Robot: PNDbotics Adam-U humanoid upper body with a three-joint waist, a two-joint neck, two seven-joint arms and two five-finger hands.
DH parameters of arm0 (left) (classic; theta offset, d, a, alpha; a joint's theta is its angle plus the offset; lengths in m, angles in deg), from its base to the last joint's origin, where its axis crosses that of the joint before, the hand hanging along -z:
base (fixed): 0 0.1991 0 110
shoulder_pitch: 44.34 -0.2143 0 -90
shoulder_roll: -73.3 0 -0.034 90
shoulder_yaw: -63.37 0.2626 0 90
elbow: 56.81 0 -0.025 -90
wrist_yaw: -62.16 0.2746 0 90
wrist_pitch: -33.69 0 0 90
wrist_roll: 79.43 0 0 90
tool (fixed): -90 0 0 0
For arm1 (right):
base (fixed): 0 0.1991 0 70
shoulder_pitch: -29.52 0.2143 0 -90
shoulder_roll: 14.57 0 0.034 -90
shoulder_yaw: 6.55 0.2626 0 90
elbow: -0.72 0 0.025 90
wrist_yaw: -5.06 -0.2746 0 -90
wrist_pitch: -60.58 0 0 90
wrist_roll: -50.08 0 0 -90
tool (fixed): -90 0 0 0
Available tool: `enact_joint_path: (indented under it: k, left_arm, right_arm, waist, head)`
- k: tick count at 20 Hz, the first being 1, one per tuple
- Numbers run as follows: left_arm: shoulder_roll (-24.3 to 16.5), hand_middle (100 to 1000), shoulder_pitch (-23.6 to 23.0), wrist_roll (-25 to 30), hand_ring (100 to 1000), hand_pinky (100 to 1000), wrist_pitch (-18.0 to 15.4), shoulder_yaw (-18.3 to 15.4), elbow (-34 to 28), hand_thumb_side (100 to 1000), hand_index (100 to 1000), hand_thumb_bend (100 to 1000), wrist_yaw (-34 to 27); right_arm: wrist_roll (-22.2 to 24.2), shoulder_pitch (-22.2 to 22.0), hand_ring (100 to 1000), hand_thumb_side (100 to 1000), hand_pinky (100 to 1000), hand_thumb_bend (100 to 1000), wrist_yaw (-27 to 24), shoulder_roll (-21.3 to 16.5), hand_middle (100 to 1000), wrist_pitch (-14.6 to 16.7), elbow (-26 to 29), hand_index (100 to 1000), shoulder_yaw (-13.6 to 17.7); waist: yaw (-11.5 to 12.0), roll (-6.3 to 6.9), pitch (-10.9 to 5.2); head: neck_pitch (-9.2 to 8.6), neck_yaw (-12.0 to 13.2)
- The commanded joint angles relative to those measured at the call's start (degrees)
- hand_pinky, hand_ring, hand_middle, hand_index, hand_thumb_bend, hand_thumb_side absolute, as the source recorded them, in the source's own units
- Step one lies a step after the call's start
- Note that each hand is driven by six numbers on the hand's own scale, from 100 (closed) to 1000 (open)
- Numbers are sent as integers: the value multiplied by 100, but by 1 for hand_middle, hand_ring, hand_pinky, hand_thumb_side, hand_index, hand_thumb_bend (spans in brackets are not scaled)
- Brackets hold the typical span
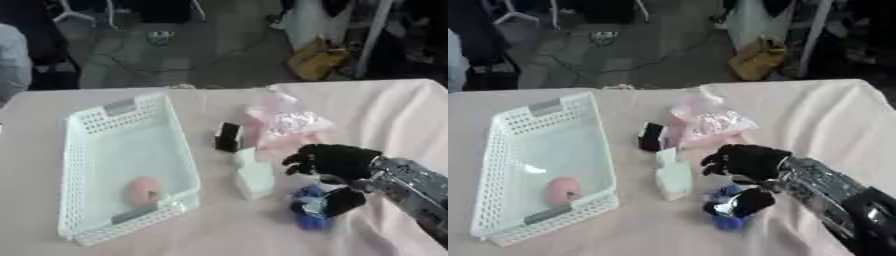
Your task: Pick up objects on the table and place them in the box.
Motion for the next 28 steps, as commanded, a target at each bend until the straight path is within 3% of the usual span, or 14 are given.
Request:
enact_joint_path:
  k: [1, 5, 11, 19, 28]
  left_arm:
    - [-53, 915, 124, -19, 994, 850, -7, -38, -77, 968, 973, 100, -13]
    - [-53, 914, 120, -24, 993, 850, 2, -43, -77, 968, 973, 100, -22]
    - [-55, 914, 124, -39, 993, 850, 3, -60, -77, 968, 973, 100, -23]
    - [-42, 912, 132, -64, 992, 850, -1, -70, -77, 967, 970, 100, -29]
    - [-13, 911, 154, -82, 992, 850, -3, -74, -77, 965, 970, 100, -35]
  right_arm:
    - [5, 126, 935, 955, 1000, 457, 358, -68, 938, 217, -106, 932, 127]
    - [-31, 95, 937, 955, 1000, 437, 740, -59, 945, 423, -216, 934, 162]
    - [56, -45, 945, 921, 1000, 449, 858, -75, 947, 638, -370, 934, 159]
    - [254, -146, 942, 894, 983, 479, 632, -50, 938, 727, -455, 931, 184]
    - [405, -135, 940, 884, 959, 499, 201, 53, 934, 576, -529, 935, 213]
  waist:
    - [21, 5, -12]
    - [25, 27, 16]
    - [33, 41, 22]
    - [50, 60, 45]
    - [68, 76, 96]
  head:
    - [-97, 11]
    - [-107, -3]
    - [-101, 11]
    - [-105, 8]
    - [-117, -2]
